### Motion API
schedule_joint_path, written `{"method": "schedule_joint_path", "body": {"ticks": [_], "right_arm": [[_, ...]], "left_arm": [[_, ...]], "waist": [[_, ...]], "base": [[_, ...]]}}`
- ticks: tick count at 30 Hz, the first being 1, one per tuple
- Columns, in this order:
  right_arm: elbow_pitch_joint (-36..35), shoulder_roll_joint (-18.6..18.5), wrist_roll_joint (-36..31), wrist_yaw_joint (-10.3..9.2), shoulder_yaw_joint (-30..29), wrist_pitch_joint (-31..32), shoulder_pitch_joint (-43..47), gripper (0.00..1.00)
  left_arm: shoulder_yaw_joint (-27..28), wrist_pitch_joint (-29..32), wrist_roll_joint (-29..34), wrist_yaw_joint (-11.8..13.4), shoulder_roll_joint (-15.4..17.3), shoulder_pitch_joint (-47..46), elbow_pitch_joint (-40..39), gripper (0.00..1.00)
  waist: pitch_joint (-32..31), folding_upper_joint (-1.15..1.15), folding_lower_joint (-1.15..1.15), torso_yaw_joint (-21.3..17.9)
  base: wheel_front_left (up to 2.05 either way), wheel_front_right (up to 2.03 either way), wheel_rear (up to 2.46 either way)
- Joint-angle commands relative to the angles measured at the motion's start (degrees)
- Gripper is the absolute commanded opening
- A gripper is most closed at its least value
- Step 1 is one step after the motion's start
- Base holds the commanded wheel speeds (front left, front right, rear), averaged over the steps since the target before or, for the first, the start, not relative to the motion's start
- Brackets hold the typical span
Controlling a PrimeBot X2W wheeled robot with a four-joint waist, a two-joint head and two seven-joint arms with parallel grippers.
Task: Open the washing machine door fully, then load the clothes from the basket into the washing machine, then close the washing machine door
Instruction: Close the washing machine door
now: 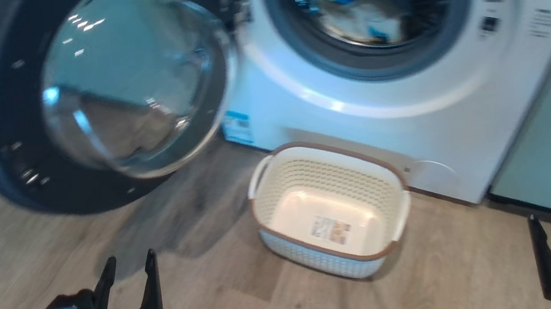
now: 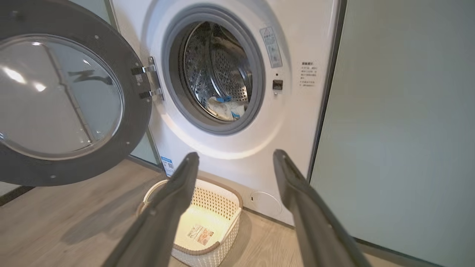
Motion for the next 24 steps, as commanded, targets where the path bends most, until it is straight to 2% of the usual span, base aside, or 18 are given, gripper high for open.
{"method": "schedule_joint_path", "body": {"ticks": [1,11,24], "right_arm": [[-1.88,-1.05,-0.06,-0.16,1.14,-0.11,-1.82,1.0],[-0.81,-1.05,0.5,-0.16,2.45,-0.37,-1.57,1.0],[-0.36,-1.05,0.56,-0.16,3.39,-0.68,-1.55,1.0]], "left_arm": [[2.72,-0.39,-0.04,-0.16,1.48,-3.26,-1.96,1.0],[2.4,-0.38,0.3,-0.27,1.53,-2.8,-2.33,1.0],[2.65,-0.25,0.26,0.11,2.39,-2.14,-2.75,1.0]], "waist": [[-0.07,0.0,0.0,3.2],[-1.23,0.0,0.0,8.98],[-1.47,0.0,0.0,9.7]], "base": [[0.0,0.0,0.0],[0.0,0.0,0.0],[0.0,0.0,0.0]]}}
